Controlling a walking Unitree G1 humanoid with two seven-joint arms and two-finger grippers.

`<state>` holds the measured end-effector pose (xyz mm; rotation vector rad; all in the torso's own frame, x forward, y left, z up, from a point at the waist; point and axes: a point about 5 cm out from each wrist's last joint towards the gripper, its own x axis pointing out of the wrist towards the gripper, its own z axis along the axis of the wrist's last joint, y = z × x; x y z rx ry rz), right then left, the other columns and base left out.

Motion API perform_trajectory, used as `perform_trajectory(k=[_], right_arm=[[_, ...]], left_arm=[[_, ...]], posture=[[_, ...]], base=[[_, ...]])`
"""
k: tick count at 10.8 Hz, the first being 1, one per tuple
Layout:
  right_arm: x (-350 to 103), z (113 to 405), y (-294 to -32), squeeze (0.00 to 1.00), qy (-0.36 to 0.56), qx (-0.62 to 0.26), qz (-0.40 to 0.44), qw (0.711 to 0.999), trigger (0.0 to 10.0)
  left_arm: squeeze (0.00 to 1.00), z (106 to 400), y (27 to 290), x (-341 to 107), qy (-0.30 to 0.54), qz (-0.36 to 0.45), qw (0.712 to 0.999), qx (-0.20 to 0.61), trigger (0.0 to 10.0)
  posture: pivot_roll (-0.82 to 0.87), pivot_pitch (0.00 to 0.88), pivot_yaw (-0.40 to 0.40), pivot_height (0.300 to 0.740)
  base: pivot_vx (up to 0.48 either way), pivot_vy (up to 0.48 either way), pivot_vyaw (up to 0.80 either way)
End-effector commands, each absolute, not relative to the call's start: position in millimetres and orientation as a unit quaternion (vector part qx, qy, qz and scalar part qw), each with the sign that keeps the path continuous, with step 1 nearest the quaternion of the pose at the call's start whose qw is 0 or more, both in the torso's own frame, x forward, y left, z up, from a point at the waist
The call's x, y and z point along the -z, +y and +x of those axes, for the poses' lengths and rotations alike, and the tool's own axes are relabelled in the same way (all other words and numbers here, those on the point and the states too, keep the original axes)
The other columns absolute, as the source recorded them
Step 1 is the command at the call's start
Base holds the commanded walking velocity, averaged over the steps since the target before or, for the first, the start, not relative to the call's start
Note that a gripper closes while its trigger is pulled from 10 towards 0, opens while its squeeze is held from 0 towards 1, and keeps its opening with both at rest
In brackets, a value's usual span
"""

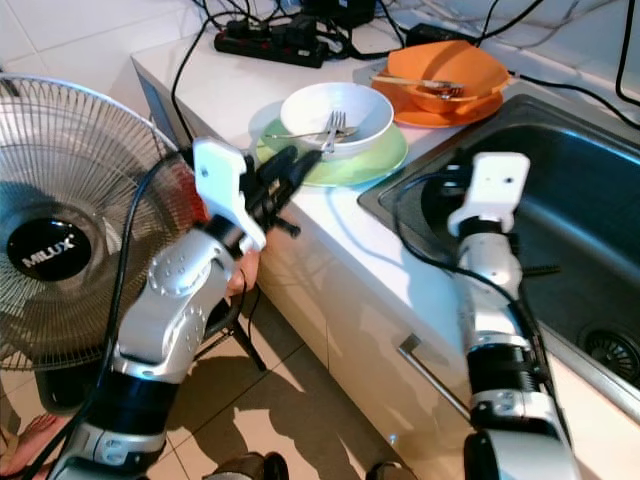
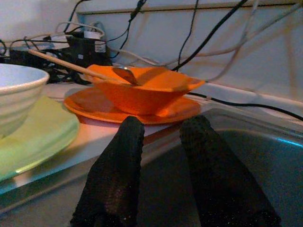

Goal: Kitchen organization

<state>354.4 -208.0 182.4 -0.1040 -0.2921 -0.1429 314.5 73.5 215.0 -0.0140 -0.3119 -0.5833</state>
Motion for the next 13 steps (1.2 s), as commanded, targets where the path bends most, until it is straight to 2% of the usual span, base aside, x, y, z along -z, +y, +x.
perform_trajectory(k=[1, 9, 10, 13], right_arm=[[-175, 353, -215, 0.00, -0.134, 0.079, -0.063, 0.986, 10.0], [-190, 347, -262, 0.00, -0.131, 0.089, -0.121, 0.980, 10.0], [-187, 347, -263, 0.00, -0.126, 0.090, -0.120, 0.981, 10.0], [-173, 344, -238, 0.00, -0.117, 0.032, -0.102, 0.987, 10.0]], left_arm=[[0.00, 313, 75, -213, -0.154, 0.003, 0.948, 0.280, 10.0], [0.00, 314, 85, -215, -0.163, 0.011, 0.953, 0.256, 10.0], [0.00, 315, 86, -214, -0.163, 0.013, 0.954, 0.252, 10.0], [0.00, 320, 92, -224, -0.178, 0.024, 0.955, 0.237, 10.0]], posture=[[-0.01, 0.083, 0.059, 0.740], [-0.01, 0.116, 0.045, 0.740], [-0.01, 0.117, 0.046, 0.740], [0.00, 0.124, 0.050, 0.740]], base=[[0.000, 0.000, 0.00], [0.000, 0.000, 0.00], [0.000, 0.000, 0.00], [0.000, 0.000, 0.00]])
